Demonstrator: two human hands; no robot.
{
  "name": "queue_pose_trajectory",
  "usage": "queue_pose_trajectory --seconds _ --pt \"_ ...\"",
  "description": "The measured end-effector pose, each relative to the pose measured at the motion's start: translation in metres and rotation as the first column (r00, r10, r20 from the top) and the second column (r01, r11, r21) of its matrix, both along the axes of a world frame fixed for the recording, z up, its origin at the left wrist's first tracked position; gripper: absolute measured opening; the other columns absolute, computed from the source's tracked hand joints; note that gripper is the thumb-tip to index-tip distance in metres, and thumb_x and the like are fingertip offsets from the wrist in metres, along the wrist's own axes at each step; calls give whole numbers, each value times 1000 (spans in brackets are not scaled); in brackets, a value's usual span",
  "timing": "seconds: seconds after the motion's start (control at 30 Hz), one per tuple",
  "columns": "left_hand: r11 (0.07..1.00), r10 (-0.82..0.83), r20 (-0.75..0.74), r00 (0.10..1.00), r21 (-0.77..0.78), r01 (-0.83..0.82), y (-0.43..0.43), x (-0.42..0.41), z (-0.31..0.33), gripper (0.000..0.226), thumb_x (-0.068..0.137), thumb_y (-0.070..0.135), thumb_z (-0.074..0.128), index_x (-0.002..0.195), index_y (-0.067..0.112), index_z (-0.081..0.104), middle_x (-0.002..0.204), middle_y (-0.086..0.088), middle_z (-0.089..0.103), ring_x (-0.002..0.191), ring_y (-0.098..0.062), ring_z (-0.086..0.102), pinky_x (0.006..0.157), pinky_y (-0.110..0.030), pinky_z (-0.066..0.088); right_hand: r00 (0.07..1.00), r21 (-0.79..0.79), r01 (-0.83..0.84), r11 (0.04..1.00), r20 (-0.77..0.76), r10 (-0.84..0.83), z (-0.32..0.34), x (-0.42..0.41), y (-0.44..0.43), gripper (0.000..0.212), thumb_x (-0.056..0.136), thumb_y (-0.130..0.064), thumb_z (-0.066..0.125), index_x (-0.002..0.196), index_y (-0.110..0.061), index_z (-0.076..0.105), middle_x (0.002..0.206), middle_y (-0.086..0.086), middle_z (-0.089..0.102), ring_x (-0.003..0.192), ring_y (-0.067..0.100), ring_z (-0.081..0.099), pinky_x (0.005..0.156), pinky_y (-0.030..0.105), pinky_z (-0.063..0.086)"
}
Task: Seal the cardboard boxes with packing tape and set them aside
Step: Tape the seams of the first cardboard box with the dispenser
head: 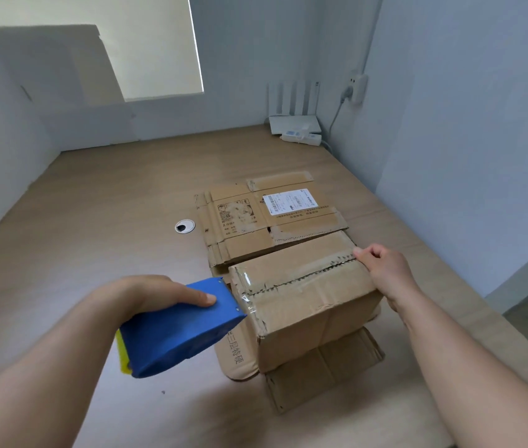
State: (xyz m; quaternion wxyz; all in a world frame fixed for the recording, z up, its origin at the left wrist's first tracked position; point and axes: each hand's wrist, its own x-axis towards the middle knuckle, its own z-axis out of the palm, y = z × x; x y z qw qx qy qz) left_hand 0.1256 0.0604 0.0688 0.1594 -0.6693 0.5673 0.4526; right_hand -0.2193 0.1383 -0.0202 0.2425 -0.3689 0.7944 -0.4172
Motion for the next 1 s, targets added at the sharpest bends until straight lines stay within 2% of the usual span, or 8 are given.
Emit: queue_pose_trajectory --seconds 0.13,0.33,0.47,0.53,0.67,0.8,0.9,1.0 --pt "991 -17 89 996 -128 28 2 -14 2 56 63 66 74 90 18 67 94 -3 69 87 -22 66 83 -32 50 1000 7 4 1000 -17 -3 0 0 0 33 91 -32 60 72 -5 59 71 9 59 69 22 49 61 33 33" --pt "976 1 214 977 -213 46 9 -15 -3 56 67 68 71 91 19 58 99 -2 59 87 -22 58 80 -33 43 999 14 -22 1000 -32 23 0 -1 -1 34 91 -32 59 79 0 61 78 15 62 74 27 52 63 34 35" --pt "969 -123 583 803 -102 223 31 46 -35 55 70 68 65 102 24 55 100 3 57 94 -19 58 89 -29 47 1000 6 4 1000 -12 -4 4 -14 1 33 92 -30 58 75 -2 61 71 12 57 71 26 49 60 34 33" --pt "986 -44 551 833 -112 126 36 79 -46 61 75 71 59 109 20 59 105 2 61 97 -17 59 90 -29 46 1000 -8 12 1000 -1 -12 4 -20 0 33 91 -29 59 71 -3 59 67 10 55 70 27 47 57 35 30" --pt "945 119 372 921 -327 10 43 88 -58 41 82 58 55 86 17 58 84 -1 64 76 -18 62 69 -27 46 1000 3 -11 1000 -27 11 0 -4 -4 33 91 -30 58 77 -1 60 73 12 58 71 27 49 59 34 32" --pt "831 90 381 920 -539 141 60 53 -95 26 91 38 46 100 14 48 91 -1 62 83 -21 60 66 -28 41 997 -5 -13 1000 -82 13 -2 4 -4 33 92 -30 56 79 0 59 73 11 58 75 31 51 58 34 31" --pt "782 58 485 872 -565 262 73 32 -132 36 97 42 41 117 12 45 111 -4 64 98 -24 63 73 -31 43 994 9 -27 1000 -103 28 -1 4 -2 33 94 -31 54 80 -2 58 73 8 56 74 28 49 55 31 32" --pt "758 95 469 878 -606 242 76 25 -157 36 98 44 40 114 13 47 110 -3 65 96 -23 63 73 -31 42 992 16 -21 1000 -121 23 -1 5 -1 33 94 -32 53 80 -3 58 72 6 55 74 27 49 55 32 31"
